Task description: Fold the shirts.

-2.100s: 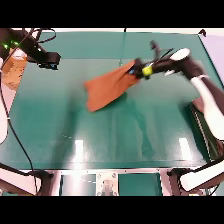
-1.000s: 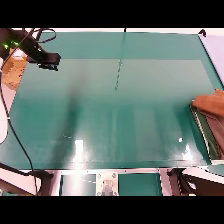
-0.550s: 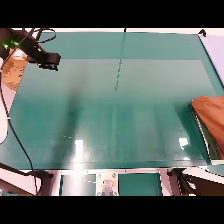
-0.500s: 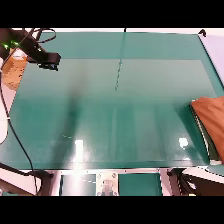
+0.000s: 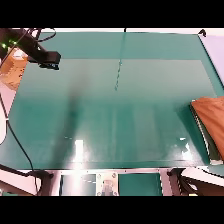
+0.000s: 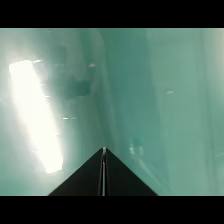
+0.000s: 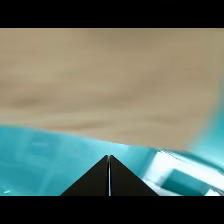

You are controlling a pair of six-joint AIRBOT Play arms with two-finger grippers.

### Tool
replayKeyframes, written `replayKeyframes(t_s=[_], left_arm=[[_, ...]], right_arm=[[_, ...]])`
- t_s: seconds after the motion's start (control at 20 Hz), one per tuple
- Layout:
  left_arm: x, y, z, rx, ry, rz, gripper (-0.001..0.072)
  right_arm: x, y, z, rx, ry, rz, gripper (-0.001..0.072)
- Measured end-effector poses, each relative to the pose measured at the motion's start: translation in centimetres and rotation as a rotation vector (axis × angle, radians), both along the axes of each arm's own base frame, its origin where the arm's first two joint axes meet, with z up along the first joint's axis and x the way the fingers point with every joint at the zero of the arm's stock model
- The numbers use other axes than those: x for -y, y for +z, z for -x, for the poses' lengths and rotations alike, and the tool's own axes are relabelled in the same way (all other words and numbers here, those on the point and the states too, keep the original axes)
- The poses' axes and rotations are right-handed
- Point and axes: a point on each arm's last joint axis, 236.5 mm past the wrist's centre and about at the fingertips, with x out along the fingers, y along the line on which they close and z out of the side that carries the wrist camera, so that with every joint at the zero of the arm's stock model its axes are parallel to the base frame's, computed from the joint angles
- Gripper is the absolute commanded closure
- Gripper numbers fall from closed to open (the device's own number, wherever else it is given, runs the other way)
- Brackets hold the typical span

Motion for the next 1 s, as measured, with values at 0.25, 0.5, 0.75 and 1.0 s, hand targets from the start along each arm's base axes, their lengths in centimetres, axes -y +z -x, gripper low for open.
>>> replayKeyframes(t_s=[0.25, 0.5, 0.75, 1.0], left_arm=[[4.5, -0.5, 3.4, -0.042, -0.059, 0.074, 0.0681], [7.5, -4.1, 11.7, -0.141, -0.118, 0.085, 0.0681], [7.8, -7.9, 18.3, -0.172, -0.118, 0.087, 0.068], [7.6, -9.2, 19.9, -0.175, -0.116, 0.082, 0.068]], right_arm=[[-10.4, 1.2, -10.1, 0.199, 0.369, 0.021, 0.0693], [-25.3, -4.0, -10.2, 0.233, 0.737, -0.045, 0.0693], [-34.9, -8.8, -6.8, 0.283, 0.929, -0.09, 0.0691], [-38.9, -10.2, -4.5, 0.291, 1.036, -0.124, 0.0691]])
